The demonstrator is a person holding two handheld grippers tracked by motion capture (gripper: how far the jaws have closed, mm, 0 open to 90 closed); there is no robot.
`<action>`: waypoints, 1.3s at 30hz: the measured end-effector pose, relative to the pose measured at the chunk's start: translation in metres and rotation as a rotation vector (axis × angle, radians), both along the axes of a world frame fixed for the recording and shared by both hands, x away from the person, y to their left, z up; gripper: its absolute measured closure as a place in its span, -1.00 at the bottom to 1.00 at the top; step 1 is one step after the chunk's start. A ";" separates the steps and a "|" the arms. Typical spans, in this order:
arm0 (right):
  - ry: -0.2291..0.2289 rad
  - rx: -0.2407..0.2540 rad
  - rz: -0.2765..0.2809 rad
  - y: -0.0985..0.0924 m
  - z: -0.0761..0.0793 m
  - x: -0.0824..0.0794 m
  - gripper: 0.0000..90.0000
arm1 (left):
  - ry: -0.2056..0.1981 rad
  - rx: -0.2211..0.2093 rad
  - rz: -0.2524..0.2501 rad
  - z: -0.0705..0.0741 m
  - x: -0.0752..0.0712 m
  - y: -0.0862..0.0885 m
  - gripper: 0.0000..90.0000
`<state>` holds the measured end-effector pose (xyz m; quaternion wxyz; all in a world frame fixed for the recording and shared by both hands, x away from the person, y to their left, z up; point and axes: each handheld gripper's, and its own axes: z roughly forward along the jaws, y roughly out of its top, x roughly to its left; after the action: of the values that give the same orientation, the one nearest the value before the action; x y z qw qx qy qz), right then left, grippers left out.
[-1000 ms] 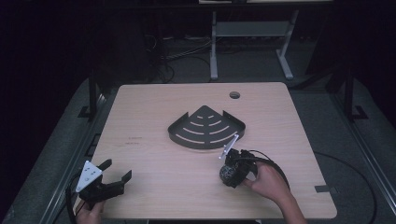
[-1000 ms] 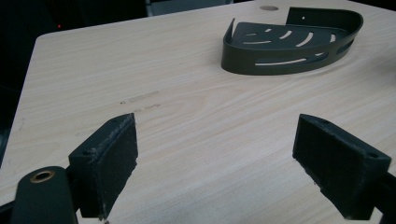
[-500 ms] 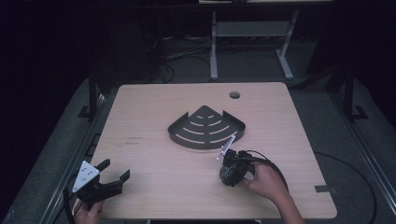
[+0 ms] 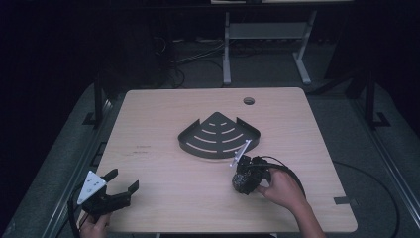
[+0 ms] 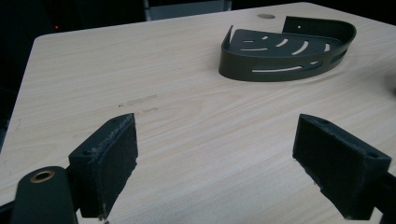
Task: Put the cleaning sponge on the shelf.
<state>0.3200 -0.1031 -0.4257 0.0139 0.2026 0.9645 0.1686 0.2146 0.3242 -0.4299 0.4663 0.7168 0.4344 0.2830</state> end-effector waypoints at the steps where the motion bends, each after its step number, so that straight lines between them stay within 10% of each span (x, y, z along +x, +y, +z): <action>1: 0.004 0.002 -0.002 0.000 0.001 0.001 -0.29 | -0.001 0.004 0.001 0.000 0.000 0.000 -0.71; 39: -0.028 0.025 0.024 0.015 0.061 0.046 -0.29 | -0.006 0.004 -0.011 0.000 0.003 -0.005 -0.71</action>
<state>0.3659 -0.0880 -0.3645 0.0226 0.1890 0.9644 0.1837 0.2179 0.3194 -0.4295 0.4674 0.7194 0.4286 0.2834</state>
